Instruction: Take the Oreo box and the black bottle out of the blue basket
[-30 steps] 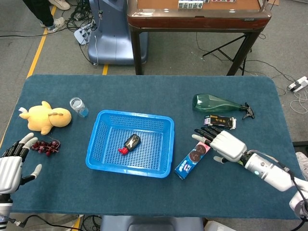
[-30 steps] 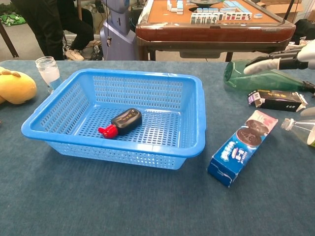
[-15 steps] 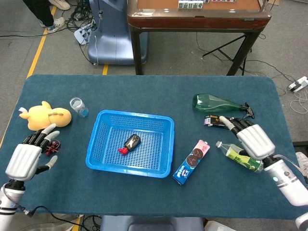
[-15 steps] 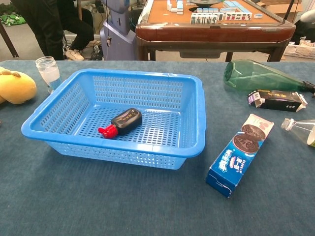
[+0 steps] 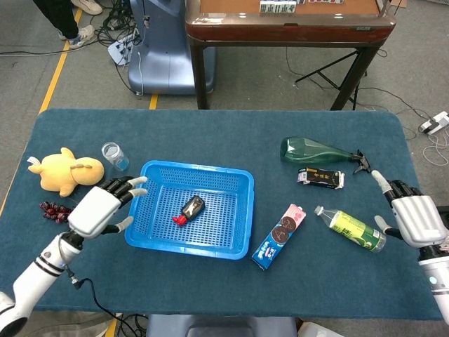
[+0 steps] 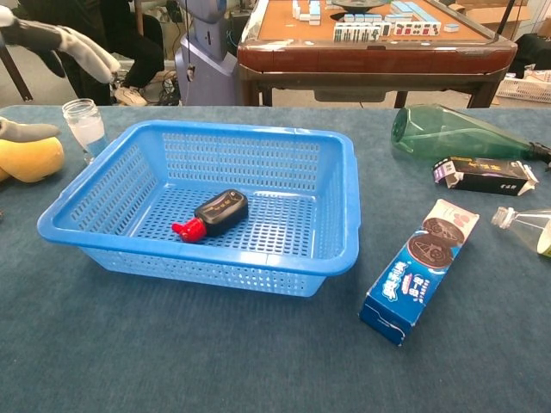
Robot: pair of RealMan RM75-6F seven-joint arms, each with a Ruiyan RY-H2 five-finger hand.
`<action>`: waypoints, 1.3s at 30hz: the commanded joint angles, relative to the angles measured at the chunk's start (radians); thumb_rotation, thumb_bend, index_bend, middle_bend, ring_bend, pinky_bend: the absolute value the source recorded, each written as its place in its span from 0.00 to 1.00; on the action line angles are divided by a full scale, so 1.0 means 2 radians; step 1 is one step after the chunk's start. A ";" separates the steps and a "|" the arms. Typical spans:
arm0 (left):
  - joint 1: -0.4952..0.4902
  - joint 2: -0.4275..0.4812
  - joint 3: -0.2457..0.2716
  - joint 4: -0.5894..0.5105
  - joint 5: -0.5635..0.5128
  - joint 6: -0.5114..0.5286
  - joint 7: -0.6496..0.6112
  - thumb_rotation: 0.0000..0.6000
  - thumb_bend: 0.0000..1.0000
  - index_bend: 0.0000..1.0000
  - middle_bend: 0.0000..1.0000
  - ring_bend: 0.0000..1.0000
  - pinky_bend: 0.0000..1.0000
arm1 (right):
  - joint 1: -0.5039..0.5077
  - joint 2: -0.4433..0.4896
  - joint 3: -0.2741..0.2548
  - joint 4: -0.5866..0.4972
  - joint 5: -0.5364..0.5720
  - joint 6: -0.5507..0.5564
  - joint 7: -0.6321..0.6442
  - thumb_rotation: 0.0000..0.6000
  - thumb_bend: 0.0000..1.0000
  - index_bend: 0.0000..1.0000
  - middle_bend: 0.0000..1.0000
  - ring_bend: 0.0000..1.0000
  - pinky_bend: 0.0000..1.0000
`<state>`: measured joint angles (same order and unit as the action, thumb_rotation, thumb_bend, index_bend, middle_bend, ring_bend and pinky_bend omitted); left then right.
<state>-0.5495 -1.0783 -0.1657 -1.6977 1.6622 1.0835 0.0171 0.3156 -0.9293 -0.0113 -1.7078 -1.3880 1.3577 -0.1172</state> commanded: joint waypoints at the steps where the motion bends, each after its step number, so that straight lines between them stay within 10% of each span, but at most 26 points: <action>1: -0.045 -0.026 -0.011 0.015 -0.032 -0.060 0.019 1.00 0.33 0.31 0.19 0.18 0.25 | -0.002 -0.001 0.003 0.002 -0.002 -0.004 0.003 1.00 0.27 0.06 0.24 0.20 0.36; 24: -0.197 -0.118 -0.013 0.060 -0.204 -0.243 0.155 1.00 0.31 0.27 0.14 0.16 0.21 | -0.014 0.002 0.026 0.009 -0.008 -0.024 0.031 1.00 0.27 0.06 0.24 0.20 0.36; 39: -0.230 -0.174 0.016 0.097 -0.340 -0.180 0.287 1.00 0.25 0.26 0.13 0.15 0.20 | -0.022 0.004 0.033 0.016 -0.012 -0.031 0.048 1.00 0.27 0.06 0.24 0.20 0.36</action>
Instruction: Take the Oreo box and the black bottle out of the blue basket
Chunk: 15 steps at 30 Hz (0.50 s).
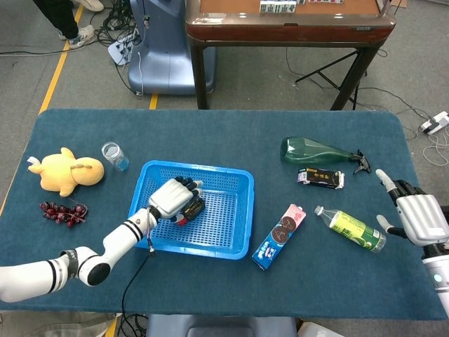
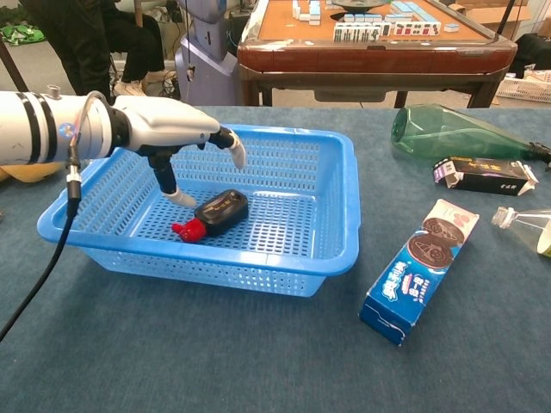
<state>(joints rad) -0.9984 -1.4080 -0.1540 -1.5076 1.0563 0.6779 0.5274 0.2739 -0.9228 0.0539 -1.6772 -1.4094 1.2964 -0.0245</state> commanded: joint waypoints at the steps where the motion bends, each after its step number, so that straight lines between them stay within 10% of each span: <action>1: -0.006 -0.010 0.013 -0.001 -0.049 0.029 0.041 1.00 0.25 0.27 0.13 0.15 0.20 | -0.002 0.001 0.000 0.001 -0.001 0.000 0.003 1.00 0.27 0.06 0.24 0.20 0.36; 15: -0.029 -0.025 0.037 -0.046 -0.212 0.095 0.133 0.33 0.23 0.30 0.15 0.16 0.20 | -0.010 0.003 0.001 0.007 -0.011 -0.001 0.021 1.00 0.27 0.06 0.24 0.20 0.36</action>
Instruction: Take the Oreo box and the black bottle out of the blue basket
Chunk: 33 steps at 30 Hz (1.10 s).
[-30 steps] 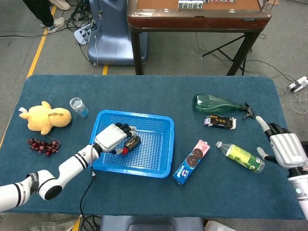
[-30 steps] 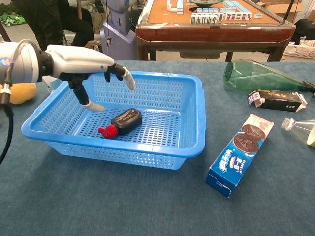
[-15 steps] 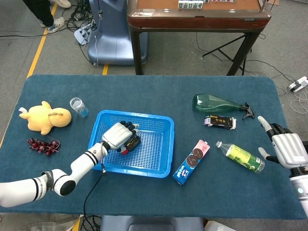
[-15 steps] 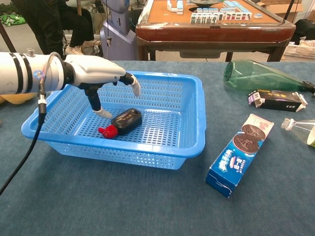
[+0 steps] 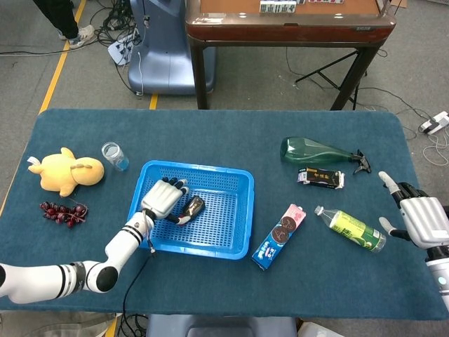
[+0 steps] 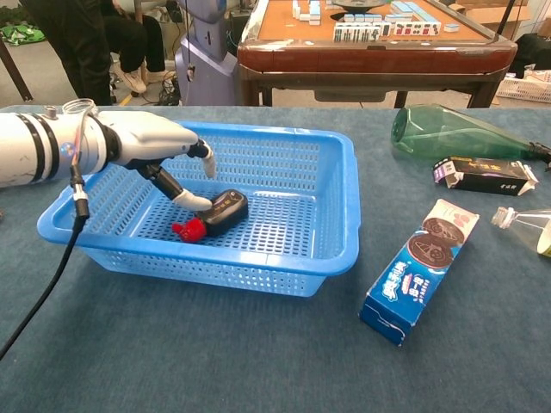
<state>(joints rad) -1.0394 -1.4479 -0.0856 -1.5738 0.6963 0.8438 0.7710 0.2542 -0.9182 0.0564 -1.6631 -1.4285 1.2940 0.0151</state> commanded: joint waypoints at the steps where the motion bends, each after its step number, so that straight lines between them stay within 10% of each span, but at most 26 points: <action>1: -0.011 -0.006 0.001 -0.016 -0.041 0.013 0.012 0.32 0.23 0.30 0.15 0.16 0.20 | -0.001 0.000 0.000 0.000 -0.002 0.000 0.002 1.00 0.27 0.06 0.24 0.20 0.36; 33: 0.009 -0.094 0.025 0.059 0.007 0.081 0.012 0.52 0.23 0.14 0.15 0.15 0.21 | -0.016 0.006 0.002 0.002 -0.010 0.003 0.023 1.00 0.28 0.07 0.25 0.20 0.36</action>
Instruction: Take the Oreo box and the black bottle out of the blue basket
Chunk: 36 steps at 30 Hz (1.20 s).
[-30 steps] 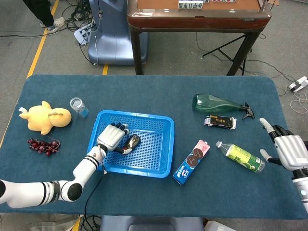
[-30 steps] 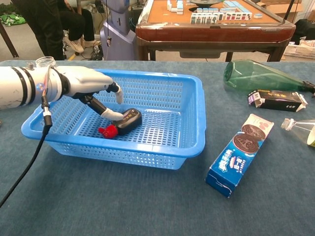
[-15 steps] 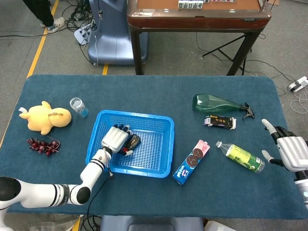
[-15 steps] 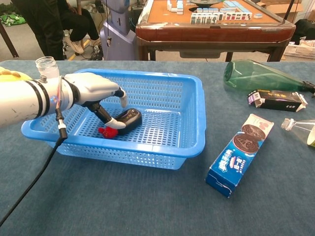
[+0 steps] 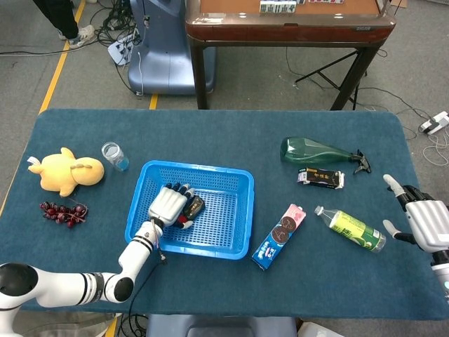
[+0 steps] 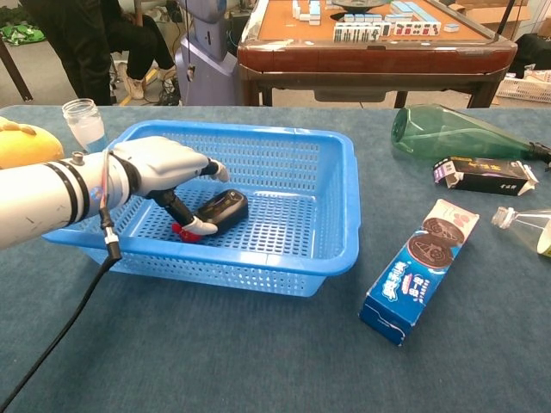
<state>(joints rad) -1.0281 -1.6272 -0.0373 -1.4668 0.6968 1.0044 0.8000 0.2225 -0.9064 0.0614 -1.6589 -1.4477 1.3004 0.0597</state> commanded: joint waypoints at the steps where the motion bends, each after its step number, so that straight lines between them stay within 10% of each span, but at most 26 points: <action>1: 0.005 -0.006 0.001 0.009 0.009 0.000 -0.003 0.53 0.23 0.14 0.15 0.15 0.21 | -0.001 0.000 0.000 0.000 0.000 0.000 0.000 1.00 0.28 0.07 0.25 0.20 0.36; 13: 0.017 -0.013 -0.002 0.046 0.017 -0.004 0.002 0.61 0.23 0.15 0.15 0.15 0.21 | -0.002 0.001 0.002 -0.002 0.000 -0.001 0.001 1.00 0.28 0.07 0.25 0.20 0.36; 21: 0.023 -0.003 -0.015 0.069 -0.003 -0.015 0.005 0.84 0.23 0.18 0.15 0.15 0.21 | -0.002 0.001 0.003 -0.004 0.001 -0.003 -0.001 1.00 0.28 0.07 0.25 0.21 0.36; 36: -0.001 0.033 -0.030 -0.004 -0.105 -0.039 0.041 0.49 0.23 0.35 0.15 0.15 0.21 | -0.003 0.003 0.004 -0.001 0.001 -0.007 0.015 1.00 0.28 0.07 0.25 0.21 0.36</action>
<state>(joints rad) -1.0246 -1.5675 -0.0959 -1.4638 0.4935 0.9218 0.8774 0.2163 -0.8998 0.0703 -1.6615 -1.4463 1.2870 0.0880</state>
